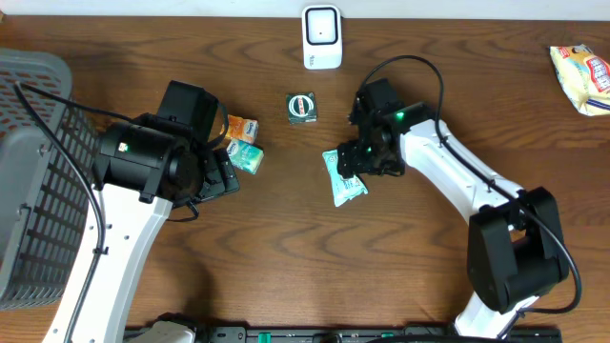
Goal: Scan the item barcode
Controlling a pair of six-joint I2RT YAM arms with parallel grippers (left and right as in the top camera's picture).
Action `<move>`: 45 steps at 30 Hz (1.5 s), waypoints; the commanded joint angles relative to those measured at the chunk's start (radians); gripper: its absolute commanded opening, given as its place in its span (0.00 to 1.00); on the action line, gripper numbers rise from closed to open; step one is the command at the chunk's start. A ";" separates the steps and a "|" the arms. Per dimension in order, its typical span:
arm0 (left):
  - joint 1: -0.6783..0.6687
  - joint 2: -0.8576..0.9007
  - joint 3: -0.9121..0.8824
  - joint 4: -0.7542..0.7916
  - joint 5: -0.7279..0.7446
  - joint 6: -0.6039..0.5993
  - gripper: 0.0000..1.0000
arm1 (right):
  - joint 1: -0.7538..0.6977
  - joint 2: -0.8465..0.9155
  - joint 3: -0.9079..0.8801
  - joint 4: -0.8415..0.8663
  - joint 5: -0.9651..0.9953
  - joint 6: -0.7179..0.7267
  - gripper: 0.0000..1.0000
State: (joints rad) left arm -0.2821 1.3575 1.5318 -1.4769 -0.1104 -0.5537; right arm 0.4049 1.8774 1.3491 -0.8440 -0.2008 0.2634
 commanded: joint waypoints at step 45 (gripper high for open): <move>0.004 -0.005 0.005 -0.003 -0.003 -0.009 0.98 | 0.125 -0.073 0.038 -0.097 0.676 0.117 0.01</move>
State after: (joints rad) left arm -0.2821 1.3575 1.5318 -1.4773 -0.1101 -0.5537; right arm 0.4831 1.7954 1.3861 -0.9020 0.0837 0.2825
